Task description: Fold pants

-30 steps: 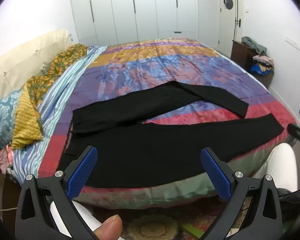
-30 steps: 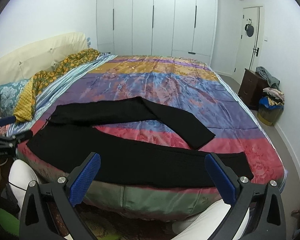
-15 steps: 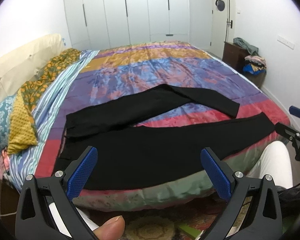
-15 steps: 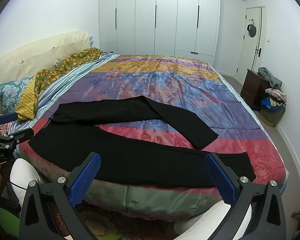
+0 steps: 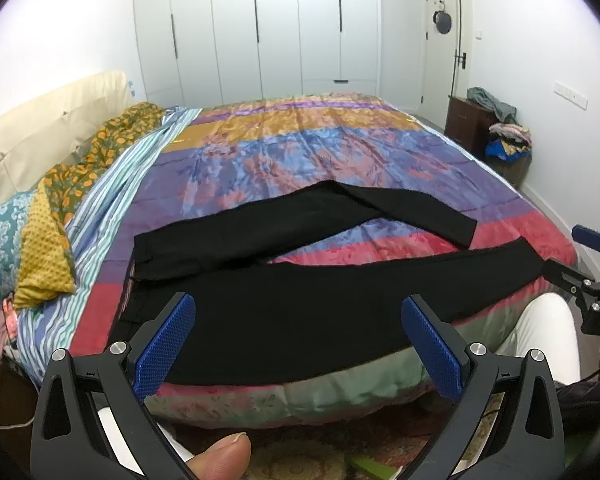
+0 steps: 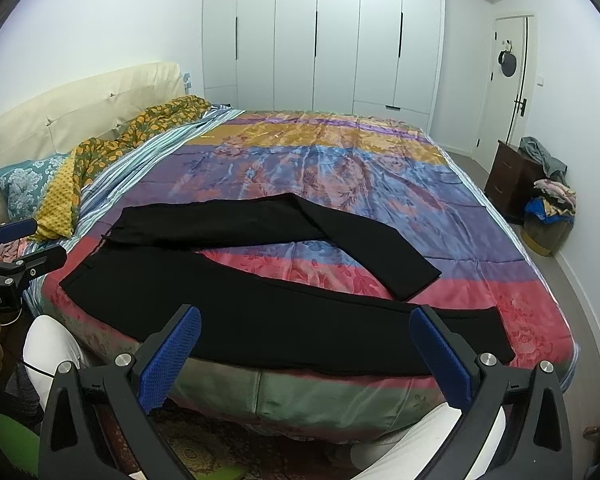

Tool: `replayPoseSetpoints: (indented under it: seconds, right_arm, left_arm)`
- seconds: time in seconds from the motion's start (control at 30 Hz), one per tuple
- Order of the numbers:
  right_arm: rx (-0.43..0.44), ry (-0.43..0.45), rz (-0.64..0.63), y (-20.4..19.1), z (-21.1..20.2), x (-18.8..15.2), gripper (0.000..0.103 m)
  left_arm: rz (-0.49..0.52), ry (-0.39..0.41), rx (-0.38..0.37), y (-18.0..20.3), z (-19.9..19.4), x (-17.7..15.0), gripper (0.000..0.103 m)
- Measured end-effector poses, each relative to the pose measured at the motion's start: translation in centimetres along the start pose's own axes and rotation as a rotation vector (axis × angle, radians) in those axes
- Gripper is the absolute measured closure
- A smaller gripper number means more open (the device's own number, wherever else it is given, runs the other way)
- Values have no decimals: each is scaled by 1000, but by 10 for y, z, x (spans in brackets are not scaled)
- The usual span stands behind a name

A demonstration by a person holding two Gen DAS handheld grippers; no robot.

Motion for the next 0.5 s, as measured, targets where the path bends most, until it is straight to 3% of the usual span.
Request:
replayPoseSetpoints:
  seconds: [0.5]
  right_arm:
    - [0, 5, 11, 1, -3, 3, 0]
  left_arm:
    - [-1, 7, 1, 1, -3, 2, 0]
Point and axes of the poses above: each gripper's, at about its wrist camera, not at the fingertips, and z roughly the way its jaws point, y to its right, x to its top, the point moved 7 cm from there along z, roughly the way its jaws point, and after that the axes turned 7 degrees about -y, right-handed, at the moved point
